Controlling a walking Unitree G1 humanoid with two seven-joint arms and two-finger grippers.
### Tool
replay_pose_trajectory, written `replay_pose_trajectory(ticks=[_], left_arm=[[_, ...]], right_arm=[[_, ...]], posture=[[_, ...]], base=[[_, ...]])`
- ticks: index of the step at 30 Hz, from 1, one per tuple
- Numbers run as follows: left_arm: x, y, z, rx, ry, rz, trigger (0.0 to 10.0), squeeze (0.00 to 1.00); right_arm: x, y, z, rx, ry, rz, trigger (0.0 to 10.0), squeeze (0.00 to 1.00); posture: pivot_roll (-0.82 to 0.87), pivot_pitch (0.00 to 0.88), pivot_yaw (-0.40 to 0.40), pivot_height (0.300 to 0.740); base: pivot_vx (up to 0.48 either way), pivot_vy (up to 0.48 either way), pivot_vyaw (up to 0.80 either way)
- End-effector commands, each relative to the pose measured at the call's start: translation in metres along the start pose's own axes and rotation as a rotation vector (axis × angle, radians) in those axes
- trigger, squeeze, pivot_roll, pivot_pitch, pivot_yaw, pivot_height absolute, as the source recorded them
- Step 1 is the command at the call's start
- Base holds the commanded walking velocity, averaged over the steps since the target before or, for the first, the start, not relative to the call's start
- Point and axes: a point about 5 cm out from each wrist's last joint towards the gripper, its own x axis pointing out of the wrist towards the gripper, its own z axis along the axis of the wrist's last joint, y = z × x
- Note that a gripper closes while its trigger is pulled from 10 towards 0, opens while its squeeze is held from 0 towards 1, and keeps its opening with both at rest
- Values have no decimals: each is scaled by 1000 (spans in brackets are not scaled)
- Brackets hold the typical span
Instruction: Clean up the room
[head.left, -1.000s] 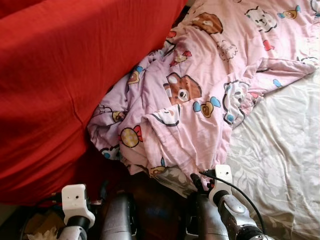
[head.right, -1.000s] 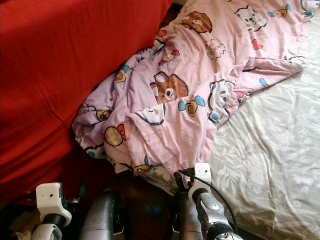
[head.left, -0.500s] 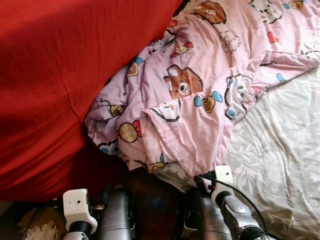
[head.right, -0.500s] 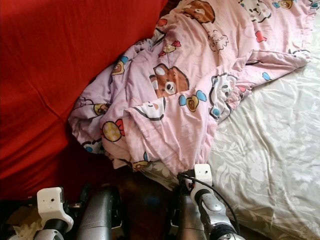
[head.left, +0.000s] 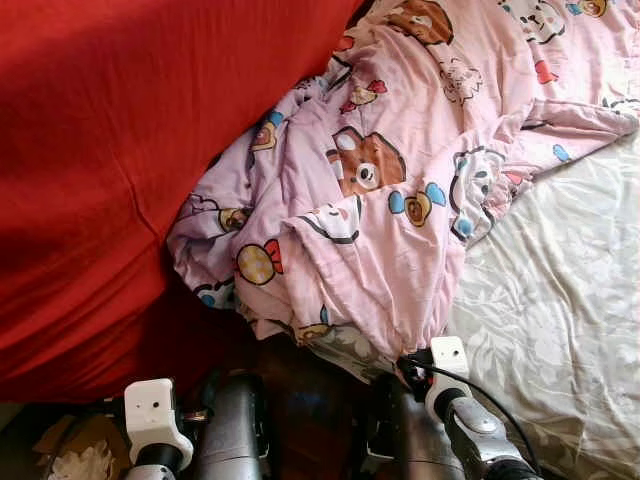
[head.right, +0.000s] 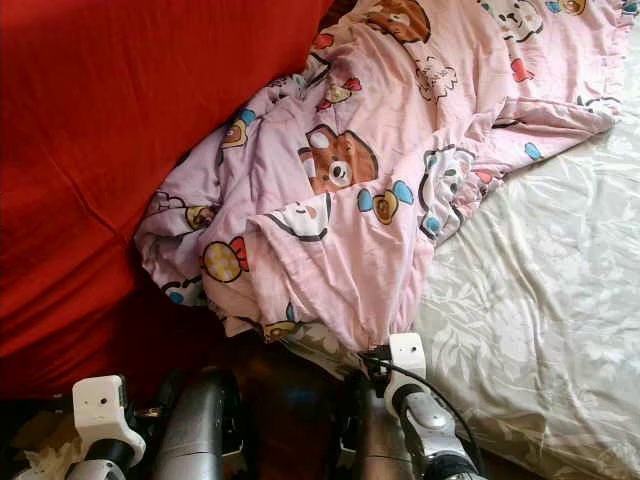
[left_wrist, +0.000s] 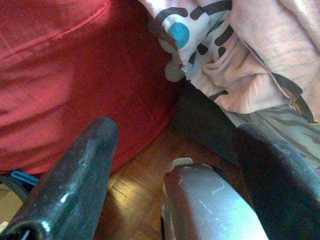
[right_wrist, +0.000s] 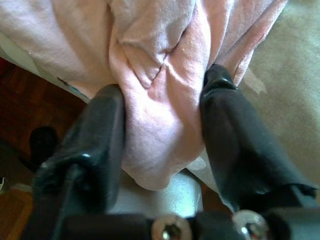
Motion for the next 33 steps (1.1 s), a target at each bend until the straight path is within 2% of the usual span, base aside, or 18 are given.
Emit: replay_pose_trajectory(ticks=[1, 5, 16, 20, 21, 26, 27, 28, 33], left_arm=[[-7, 5, -10, -3, 52, 12, 10000, 0], [-4, 4, -12, -5, 56, 11, 10000, 0], [13, 5, -23, -8, 79, 13, 10000, 0], [18, 9, -27, -11, 87, 27, 10000, 0], [19, 11, -31, -21, 97, 43, 10000, 0], [20, 14, -44, -23, 134, 65, 10000, 0], [21, 16, -51, -31, 159, 76, 10000, 0], [21, 16, -56, -31, 182, 80, 10000, 0], [25, 16, -72, -32, 250, 89, 10000, 0]], right_arm=[[-8, 2, -28, 25, 98, -5, 0, 0], [-9, 1, -31, 36, 107, -14, 0, 0], [-15, -17, -35, 76, 110, -73, 0, 0], [-13, -11, -33, 107, 97, -91, 0, 0], [-11, -8, -29, 115, 74, -94, 0, 0], [-9, -11, -21, 130, 29, -101, 0, 0], [-9, -15, -18, 139, 10, -114, 3216, 0], [-10, -18, -16, 146, -6, -127, 10000, 0], [-9, -29, 1, 166, -96, -163, 10000, 0]], posture=[[156, 397, -56, 630], [152, 378, -53, 630], [126, 276, -52, 630], [124, 231, -54, 630], [118, 195, -55, 630], [101, 134, -56, 630], [80, 96, -53, 630], [67, 70, -47, 630], [38, 24, -42, 630]], base=[[0, 0, 0], [0, 0, 0], [0, 0, 0], [0, 0, 0], [0, 0, 0], [0, 0, 0], [0, 0, 0], [0, 0, 0], [0, 0, 0]])
